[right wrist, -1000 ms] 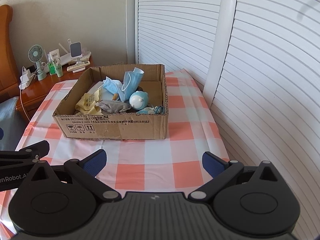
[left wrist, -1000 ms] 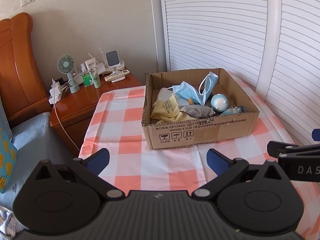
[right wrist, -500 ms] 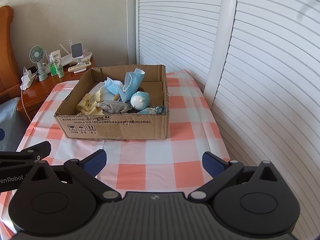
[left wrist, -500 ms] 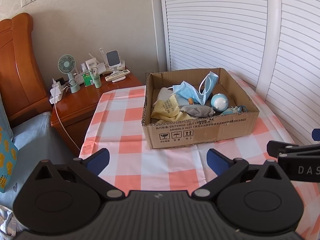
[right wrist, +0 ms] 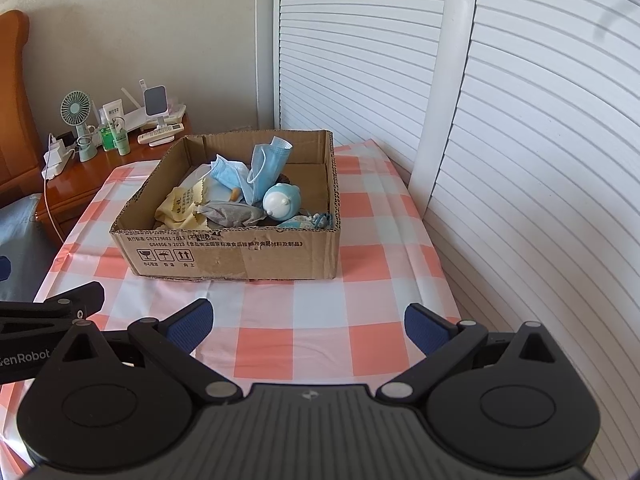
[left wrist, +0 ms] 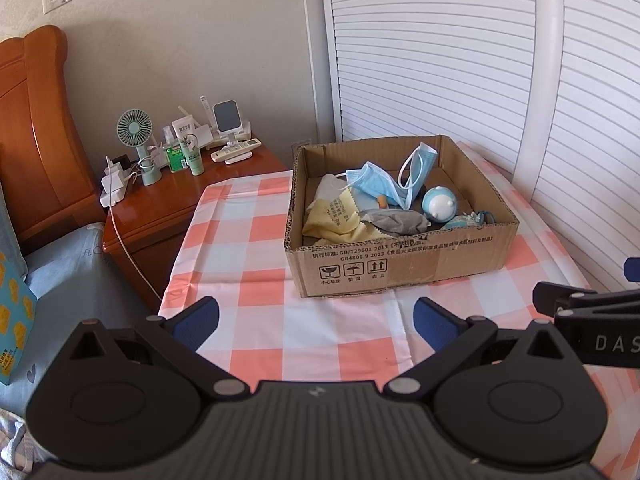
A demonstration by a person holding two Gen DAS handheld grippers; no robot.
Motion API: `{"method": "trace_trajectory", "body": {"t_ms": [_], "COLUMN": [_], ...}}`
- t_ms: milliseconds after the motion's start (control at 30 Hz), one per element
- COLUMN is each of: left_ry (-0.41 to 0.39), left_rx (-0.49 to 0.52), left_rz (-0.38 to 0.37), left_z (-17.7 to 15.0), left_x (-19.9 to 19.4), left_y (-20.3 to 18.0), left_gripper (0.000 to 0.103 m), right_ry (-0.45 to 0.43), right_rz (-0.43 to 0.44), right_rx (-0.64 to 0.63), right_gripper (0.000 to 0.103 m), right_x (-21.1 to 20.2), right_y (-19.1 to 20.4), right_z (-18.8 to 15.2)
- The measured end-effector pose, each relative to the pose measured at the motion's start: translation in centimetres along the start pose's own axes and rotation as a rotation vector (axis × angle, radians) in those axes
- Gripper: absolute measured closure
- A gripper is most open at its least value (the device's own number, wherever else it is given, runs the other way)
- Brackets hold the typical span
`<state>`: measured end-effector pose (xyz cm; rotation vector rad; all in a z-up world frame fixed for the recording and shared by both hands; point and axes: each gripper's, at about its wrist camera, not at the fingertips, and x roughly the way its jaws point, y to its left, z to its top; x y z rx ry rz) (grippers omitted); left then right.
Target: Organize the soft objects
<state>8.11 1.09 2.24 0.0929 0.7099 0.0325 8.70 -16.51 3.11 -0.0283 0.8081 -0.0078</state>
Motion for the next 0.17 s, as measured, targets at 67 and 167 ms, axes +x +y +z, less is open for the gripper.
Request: {"method": "trace_trajectory", "body": {"t_ms": [67, 167], "left_ry": [0.001, 0.0], "left_rx": [-0.001, 0.0], "left_rz": [0.0, 0.0], "left_z": [-0.02, 0.01], "left_x": [-0.03, -0.03], "left_y": [0.01, 0.01], "left_gripper": [0.001, 0.001], "right_ry": [-0.001, 0.0], "right_rz": [0.001, 0.001], "right_rx": [0.001, 0.002], "right_gripper": [0.0, 0.0], "right_x": [-0.01, 0.04], "right_y": [-0.01, -0.03], "right_z": [-0.01, -0.01]}}
